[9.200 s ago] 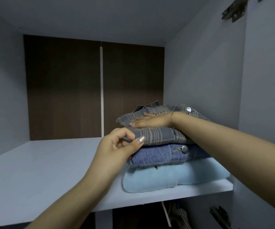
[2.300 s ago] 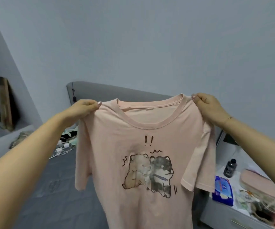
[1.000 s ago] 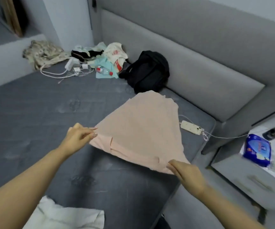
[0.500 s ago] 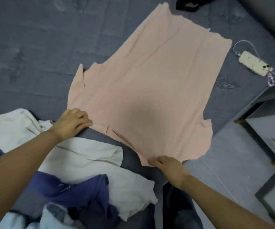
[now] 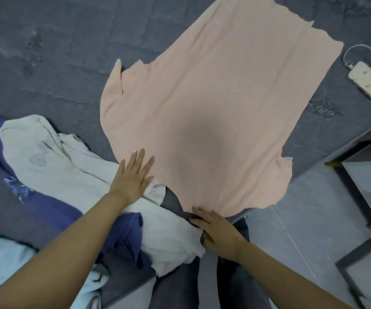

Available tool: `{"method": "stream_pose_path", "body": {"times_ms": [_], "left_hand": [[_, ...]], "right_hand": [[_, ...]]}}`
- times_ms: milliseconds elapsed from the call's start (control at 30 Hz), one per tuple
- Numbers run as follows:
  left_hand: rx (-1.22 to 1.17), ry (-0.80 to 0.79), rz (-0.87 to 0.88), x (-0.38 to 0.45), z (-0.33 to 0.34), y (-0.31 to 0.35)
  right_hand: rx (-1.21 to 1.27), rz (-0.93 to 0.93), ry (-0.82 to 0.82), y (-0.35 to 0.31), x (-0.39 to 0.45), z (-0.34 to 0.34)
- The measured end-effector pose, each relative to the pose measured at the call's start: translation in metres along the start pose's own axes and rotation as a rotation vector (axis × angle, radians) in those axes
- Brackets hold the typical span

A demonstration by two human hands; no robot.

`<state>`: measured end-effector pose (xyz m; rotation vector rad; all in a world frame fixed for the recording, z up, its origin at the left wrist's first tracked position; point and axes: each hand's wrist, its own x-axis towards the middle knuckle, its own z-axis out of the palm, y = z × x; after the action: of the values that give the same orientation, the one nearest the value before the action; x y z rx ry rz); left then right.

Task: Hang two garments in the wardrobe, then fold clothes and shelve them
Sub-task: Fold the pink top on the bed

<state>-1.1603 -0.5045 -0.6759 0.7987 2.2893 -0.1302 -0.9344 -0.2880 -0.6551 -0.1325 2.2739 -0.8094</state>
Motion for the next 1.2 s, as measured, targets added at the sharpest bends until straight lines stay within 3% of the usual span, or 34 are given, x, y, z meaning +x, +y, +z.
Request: {"method": "stream_pose_path", "body": {"times_ms": [100, 167, 300, 400, 533, 633, 700, 767, 833, 933, 1033, 1200], "left_hand": [[-0.110, -0.062, -0.153, -0.002, 0.000, 0.015], [-0.214, -0.048, -0.239, 0.000, -0.014, 0.032], [-0.549, 0.328, -0.305, -0.001, -0.035, 0.080], [-0.948, 0.387, -0.336, 0.002, -0.041, 0.153], [-1.553, 0.153, -0.603, 0.025, -0.028, 0.276], [-1.746, 0.142, -0.917, 0.038, -0.002, 0.343], [-1.846, 0.281, -1.204, 0.038, 0.019, 0.372], [-2.024, 0.522, -1.456, 0.034, 0.030, 0.389], [-2.166, 0.714, -1.594, 0.035, 0.029, 0.395], [-2.239, 0.851, -1.611, 0.044, 0.030, 0.394], [-2.291, 0.931, -1.490, 0.043, 0.032, 0.402], [-2.437, 0.910, -1.288, 0.024, 0.047, 0.419]], "right_hand": [[0.206, 0.041, 0.117, 0.010, -0.010, -0.029], [0.350, 0.124, 0.303, 0.024, -0.019, -0.056], [0.649, 0.328, 0.617, 0.070, -0.038, -0.111], [0.715, 0.404, 0.729, 0.120, -0.052, -0.148], [0.767, 0.492, 0.553, 0.200, -0.066, -0.194], [0.739, 0.477, 0.335, 0.233, -0.058, -0.213], [0.715, 0.484, 0.179, 0.242, -0.046, -0.216], [0.727, 0.460, 0.059, 0.243, -0.034, -0.214], [0.656, 0.374, -0.051, 0.239, -0.026, -0.211], [0.547, 0.269, -0.156, 0.242, -0.021, -0.205], [0.573, 0.276, -0.178, 0.254, -0.026, -0.204], [0.513, 0.364, -0.203, 0.280, -0.046, -0.208]]}}
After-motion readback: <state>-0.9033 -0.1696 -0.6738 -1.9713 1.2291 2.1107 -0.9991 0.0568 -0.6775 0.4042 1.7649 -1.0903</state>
